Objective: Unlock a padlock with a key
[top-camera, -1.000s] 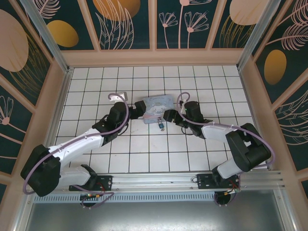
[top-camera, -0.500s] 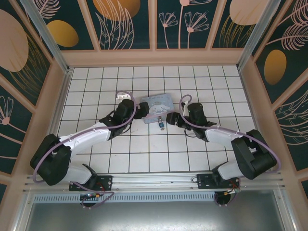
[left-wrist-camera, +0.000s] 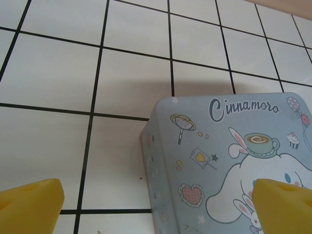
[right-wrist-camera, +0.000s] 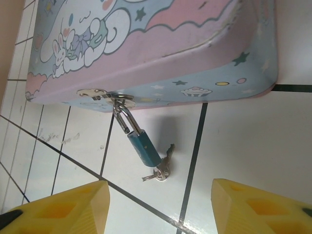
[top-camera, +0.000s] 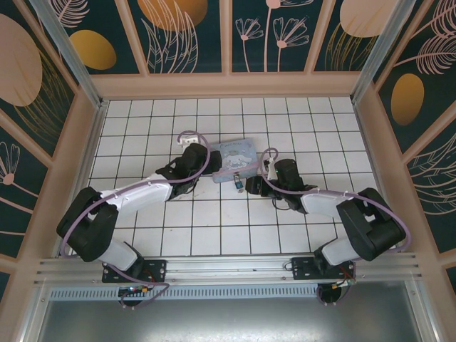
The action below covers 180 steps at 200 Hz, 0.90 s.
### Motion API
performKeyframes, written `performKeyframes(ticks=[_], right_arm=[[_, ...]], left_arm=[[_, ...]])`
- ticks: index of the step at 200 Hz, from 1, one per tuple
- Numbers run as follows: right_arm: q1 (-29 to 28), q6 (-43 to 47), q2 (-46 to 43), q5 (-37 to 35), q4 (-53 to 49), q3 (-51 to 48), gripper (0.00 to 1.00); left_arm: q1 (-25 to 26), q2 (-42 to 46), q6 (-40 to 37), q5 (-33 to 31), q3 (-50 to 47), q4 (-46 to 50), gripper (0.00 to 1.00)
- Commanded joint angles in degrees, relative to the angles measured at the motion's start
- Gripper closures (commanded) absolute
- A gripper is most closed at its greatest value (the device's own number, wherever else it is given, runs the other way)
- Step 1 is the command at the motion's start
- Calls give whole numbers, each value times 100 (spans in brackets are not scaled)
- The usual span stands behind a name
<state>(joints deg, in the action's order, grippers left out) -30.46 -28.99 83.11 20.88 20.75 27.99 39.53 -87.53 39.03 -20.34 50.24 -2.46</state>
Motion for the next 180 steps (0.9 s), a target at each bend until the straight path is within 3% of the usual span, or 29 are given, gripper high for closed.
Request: performKeyframes(ticks=[1, 105, 180], right_arm=[[-170, 242, 87, -403, 157, 20, 43], [-549, 482, 862, -720, 102, 635, 47], [-628, 474, 1246, -682, 143, 813, 51]], left_arm=[[20, -122, -68, -200, 219, 185, 2], [23, 24, 126, 611, 154, -222, 2], [-33, 110, 228, 766, 3, -450, 1]])
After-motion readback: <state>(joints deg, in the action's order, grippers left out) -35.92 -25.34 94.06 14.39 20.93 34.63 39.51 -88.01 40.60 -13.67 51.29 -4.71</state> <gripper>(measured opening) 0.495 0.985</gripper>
